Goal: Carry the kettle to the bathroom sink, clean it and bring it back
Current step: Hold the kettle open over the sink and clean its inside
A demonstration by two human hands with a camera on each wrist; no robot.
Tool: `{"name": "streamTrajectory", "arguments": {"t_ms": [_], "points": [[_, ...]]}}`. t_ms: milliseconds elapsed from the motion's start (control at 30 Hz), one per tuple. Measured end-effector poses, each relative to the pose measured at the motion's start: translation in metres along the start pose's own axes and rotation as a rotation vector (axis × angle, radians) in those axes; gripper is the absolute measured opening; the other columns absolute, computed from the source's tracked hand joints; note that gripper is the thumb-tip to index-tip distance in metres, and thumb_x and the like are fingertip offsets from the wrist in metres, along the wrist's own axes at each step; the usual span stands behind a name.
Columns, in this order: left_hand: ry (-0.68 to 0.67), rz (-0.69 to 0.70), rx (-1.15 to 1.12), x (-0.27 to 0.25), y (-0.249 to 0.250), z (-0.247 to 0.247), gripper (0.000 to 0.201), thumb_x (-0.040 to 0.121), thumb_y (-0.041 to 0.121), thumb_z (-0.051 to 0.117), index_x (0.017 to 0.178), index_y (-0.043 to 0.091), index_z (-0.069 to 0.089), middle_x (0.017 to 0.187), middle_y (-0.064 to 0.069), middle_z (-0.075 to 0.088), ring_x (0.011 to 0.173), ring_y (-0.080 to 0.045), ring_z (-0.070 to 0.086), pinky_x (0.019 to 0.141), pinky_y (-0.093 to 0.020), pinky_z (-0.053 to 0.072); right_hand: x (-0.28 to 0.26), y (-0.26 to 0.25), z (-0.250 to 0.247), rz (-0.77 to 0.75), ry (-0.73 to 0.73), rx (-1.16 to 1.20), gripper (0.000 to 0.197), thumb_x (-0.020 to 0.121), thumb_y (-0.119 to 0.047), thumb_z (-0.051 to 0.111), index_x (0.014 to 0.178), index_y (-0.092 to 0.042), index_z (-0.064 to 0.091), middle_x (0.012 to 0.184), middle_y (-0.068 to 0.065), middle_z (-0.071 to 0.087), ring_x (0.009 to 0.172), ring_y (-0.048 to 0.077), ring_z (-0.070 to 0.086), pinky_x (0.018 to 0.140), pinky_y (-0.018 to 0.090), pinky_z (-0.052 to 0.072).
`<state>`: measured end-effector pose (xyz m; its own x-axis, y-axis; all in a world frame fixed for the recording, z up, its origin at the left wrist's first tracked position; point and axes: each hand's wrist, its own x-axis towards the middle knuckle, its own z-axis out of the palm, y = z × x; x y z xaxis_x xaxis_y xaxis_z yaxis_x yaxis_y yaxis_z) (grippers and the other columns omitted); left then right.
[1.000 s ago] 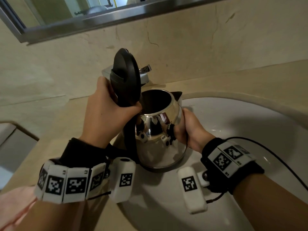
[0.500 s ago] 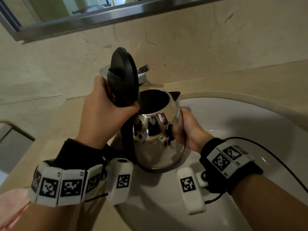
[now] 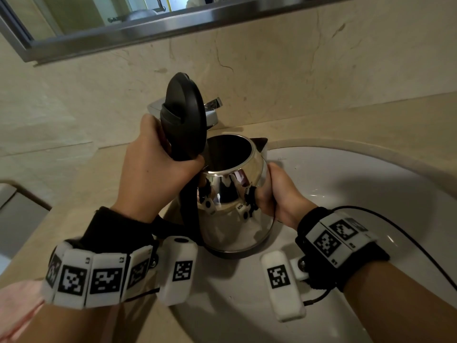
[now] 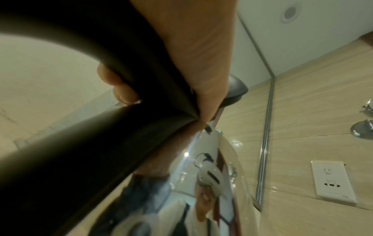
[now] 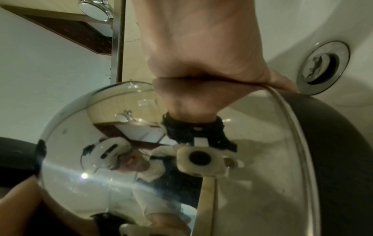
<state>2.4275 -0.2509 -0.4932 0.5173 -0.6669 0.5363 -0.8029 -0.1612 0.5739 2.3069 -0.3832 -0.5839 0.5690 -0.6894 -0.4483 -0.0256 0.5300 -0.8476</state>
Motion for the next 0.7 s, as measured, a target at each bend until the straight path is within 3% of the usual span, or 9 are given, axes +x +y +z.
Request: {"name": "streamTrajectory", "arguments": {"t_ms": [333, 400, 433, 500, 533, 600, 700], "points": [[0.002, 0.006, -0.013, -0.001, 0.004, -0.001, 0.044, 0.069, 0.017, 0.074, 0.095, 0.015, 0.039, 0.076, 0.015, 0.049, 0.066, 0.001, 0.051, 0.053, -0.005, 0.040, 0.008, 0.003, -0.002, 0.023, 0.005, -0.012, 0.055, 0.097, -0.046, 0.029, 0.117, -0.011, 0.066, 0.115, 0.015, 0.070, 0.114, 0.026, 0.062, 0.107, 0.041, 0.043], [-0.002, 0.000, -0.018, 0.000, 0.004, -0.001, 0.044, 0.069, 0.017, 0.073, 0.096, 0.016, 0.039, 0.077, 0.015, 0.050, 0.067, 0.000, 0.052, 0.052, -0.009, 0.042, 0.013, 0.005, -0.006, 0.025, 0.007, -0.030, 0.054, 0.096, -0.047, 0.030, 0.105, -0.012, 0.069, 0.100, 0.012, 0.072, 0.102, 0.023, 0.065, 0.093, 0.035, 0.050], [-0.002, -0.002, -0.015, 0.000, 0.003, -0.001, 0.044, 0.069, 0.017, 0.074, 0.096, 0.017, 0.039, 0.077, 0.016, 0.050, 0.068, 0.000, 0.052, 0.052, -0.011, 0.041, 0.018, 0.007, -0.008, 0.026, 0.007, -0.034, 0.053, 0.097, -0.047, 0.030, 0.093, -0.013, 0.069, 0.084, 0.009, 0.072, 0.085, 0.018, 0.067, 0.076, 0.028, 0.053], [0.002, 0.000, -0.013, 0.000, 0.002, -0.001, 0.045, 0.069, 0.017, 0.074, 0.097, 0.018, 0.039, 0.077, 0.016, 0.051, 0.068, -0.001, 0.053, 0.054, -0.013, 0.040, 0.021, 0.009, -0.013, 0.028, 0.015, -0.041, 0.054, 0.098, -0.047, 0.028, 0.067, -0.015, 0.060, 0.049, 0.000, 0.060, 0.044, 0.008, 0.059, 0.040, 0.018, 0.044], [0.005, 0.003, -0.015, 0.000, 0.002, -0.001, 0.045, 0.069, 0.017, 0.074, 0.097, 0.018, 0.039, 0.077, 0.016, 0.051, 0.069, -0.001, 0.053, 0.055, -0.014, 0.040, 0.021, 0.010, -0.014, 0.020, 0.017, -0.040, 0.054, 0.098, -0.046, 0.028, 0.062, -0.017, 0.055, 0.040, -0.003, 0.055, 0.032, 0.005, 0.052, 0.032, 0.013, 0.037], [0.006, 0.009, -0.015, 0.000, 0.002, -0.001, 0.045, 0.069, 0.018, 0.074, 0.097, 0.018, 0.039, 0.077, 0.016, 0.052, 0.070, -0.001, 0.054, 0.057, -0.018, 0.043, 0.023, 0.010, -0.015, -0.003, 0.009, -0.019, 0.053, 0.099, -0.044, 0.028, 0.062, -0.017, 0.054, 0.040, -0.003, 0.054, 0.029, 0.005, 0.049, 0.029, 0.011, 0.033], [0.009, 0.008, -0.006, 0.000, 0.002, -0.001, 0.043, 0.068, 0.020, 0.074, 0.093, 0.016, 0.039, 0.076, 0.013, 0.053, 0.070, -0.003, 0.055, 0.056, -0.021, 0.045, 0.023, 0.010, -0.012, 0.027, -0.014, -0.005, 0.051, 0.097, -0.046, 0.028, 0.074, -0.016, 0.061, 0.066, 0.005, 0.058, 0.049, 0.014, 0.055, 0.036, 0.015, 0.039]]}}
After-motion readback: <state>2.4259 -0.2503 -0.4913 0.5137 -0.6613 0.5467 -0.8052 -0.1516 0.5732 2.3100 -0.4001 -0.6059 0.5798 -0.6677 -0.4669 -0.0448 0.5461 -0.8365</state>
